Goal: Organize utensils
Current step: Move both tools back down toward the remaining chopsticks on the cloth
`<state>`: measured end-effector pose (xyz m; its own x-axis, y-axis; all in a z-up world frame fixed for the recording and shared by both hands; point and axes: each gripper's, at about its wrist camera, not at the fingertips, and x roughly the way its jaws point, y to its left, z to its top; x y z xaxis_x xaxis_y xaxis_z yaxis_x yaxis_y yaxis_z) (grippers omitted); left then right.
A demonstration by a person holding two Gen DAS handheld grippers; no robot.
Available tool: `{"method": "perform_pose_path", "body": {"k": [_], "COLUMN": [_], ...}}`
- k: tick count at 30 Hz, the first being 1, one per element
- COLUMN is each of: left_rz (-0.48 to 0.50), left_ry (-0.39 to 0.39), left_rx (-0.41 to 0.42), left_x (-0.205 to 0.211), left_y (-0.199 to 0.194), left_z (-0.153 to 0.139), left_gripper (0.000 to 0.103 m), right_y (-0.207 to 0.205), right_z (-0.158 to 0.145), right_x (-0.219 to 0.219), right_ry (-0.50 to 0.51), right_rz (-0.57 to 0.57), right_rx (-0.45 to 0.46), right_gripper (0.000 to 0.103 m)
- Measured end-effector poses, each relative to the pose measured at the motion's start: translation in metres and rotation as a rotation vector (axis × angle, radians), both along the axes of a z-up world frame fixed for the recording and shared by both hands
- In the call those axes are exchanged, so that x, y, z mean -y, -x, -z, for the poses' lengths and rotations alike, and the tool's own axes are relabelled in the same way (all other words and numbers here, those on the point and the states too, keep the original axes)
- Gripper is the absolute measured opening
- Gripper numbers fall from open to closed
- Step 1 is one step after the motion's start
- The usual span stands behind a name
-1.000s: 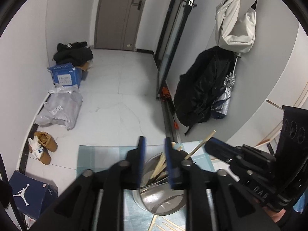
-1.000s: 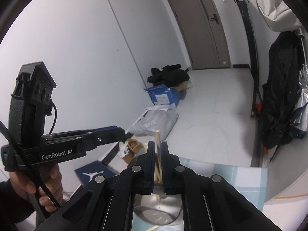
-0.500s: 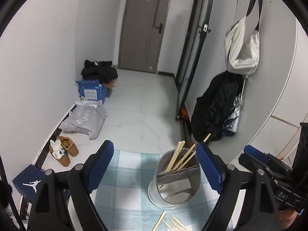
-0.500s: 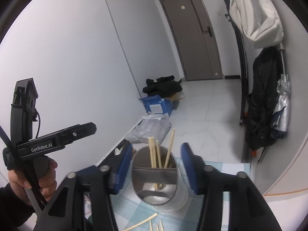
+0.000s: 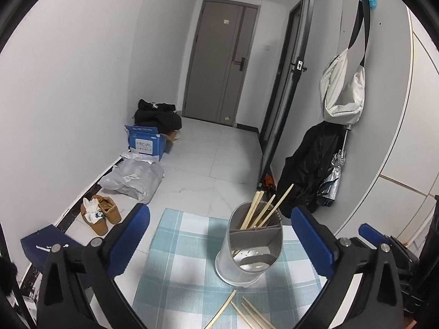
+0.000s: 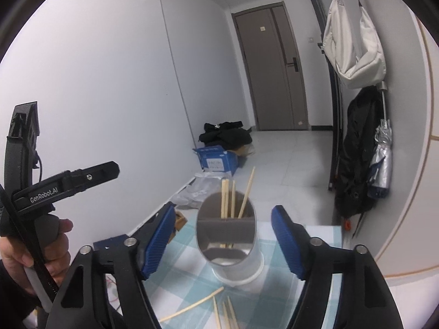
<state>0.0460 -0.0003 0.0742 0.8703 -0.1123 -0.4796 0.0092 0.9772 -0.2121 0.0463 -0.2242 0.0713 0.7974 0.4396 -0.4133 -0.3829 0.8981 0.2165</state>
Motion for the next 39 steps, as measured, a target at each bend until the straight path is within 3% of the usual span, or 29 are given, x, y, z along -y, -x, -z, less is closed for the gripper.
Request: {"method": "perform_pose_path", "body": {"k": [11, 19, 30, 32, 35, 39], "left_rz": [-0.025, -0.007, 0.009, 0.002, -0.014, -0.051], "left_ry": [-0.021, 0.014, 0.016, 0.032, 0.063, 0.075], "left_rx": [-0.004, -0.101, -0.241, -0.27, -0.301, -0.314], "left_x": [-0.004, -0.007, -0.014, -0.02, -0.029, -0.035], "left_y": [0.02, 0.015, -0.001, -0.007, -0.012, -0.013], "left_z": [0.04, 0.075, 0.111, 0.116, 0.121, 0.122], "left_gripper": [0.102, 0.102, 0.102, 0.102, 0.102, 0.102], "right_y": [0.02, 0.024, -0.006, -0.012, -0.02, -0.027], "right_z": [0.048, 0.087, 0.158, 0.172, 0.187, 0.2], "right_x": [-0.001, -0.003, -0.01, -0.015, -0.025, -0.037], "right_ry": [0.055, 0.125, 0.225, 0.257, 0.301, 0.348], "right_rz": [0.018, 0.001, 0.002, -0.009, -0.037, -0.068], "right_rx": [-0.074, -0.161, -0.383, -0.428, -0.473, -0.502], "right_gripper": [0.081, 0.081, 0.081, 0.077, 0.062, 0.055]}}
